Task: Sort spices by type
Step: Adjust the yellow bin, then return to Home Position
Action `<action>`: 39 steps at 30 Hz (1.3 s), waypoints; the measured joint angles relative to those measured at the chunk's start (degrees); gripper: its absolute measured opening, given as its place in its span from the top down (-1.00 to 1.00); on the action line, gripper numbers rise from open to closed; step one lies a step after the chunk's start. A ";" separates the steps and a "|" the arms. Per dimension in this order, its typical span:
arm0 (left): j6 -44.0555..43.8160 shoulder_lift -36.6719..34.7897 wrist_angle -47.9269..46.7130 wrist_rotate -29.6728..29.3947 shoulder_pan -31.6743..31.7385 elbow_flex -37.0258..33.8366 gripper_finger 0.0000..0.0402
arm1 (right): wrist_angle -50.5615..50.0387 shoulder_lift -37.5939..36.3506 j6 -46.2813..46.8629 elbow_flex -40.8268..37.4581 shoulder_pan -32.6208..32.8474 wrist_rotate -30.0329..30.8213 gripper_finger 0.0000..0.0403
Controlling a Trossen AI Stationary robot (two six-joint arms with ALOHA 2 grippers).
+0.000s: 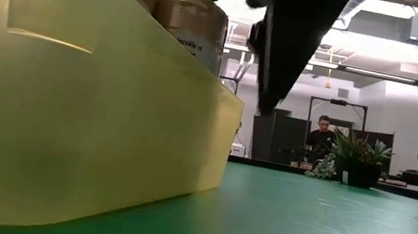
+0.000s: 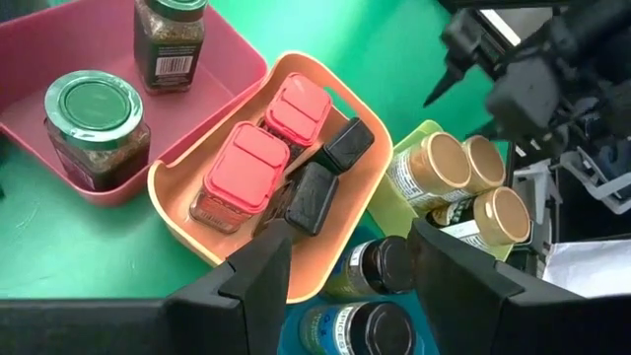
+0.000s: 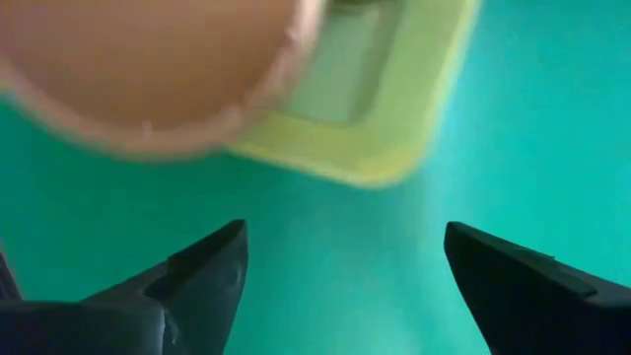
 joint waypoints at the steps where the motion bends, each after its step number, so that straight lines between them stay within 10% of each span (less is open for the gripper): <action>1: 0.02 0.00 0.00 0.00 0.00 0.00 0.04 | 2.30 0.02 1.14 -1.21 0.17 -0.01 -0.80; 14: 0.20 -0.02 1.21 0.04 0.00 0.00 0.04 | 16.66 0.02 6.09 -4.07 -4.27 3.33 -0.66; 30: 15.97 -0.02 16.49 -4.14 -0.55 0.00 0.04 | 9.32 -11.21 4.83 -4.15 -6.06 10.12 -0.64; 39: 26.79 -0.86 27.83 -10.81 -6.32 -2.55 0.08 | 29.49 -27.83 10.64 -27.16 -7.39 13.68 -0.64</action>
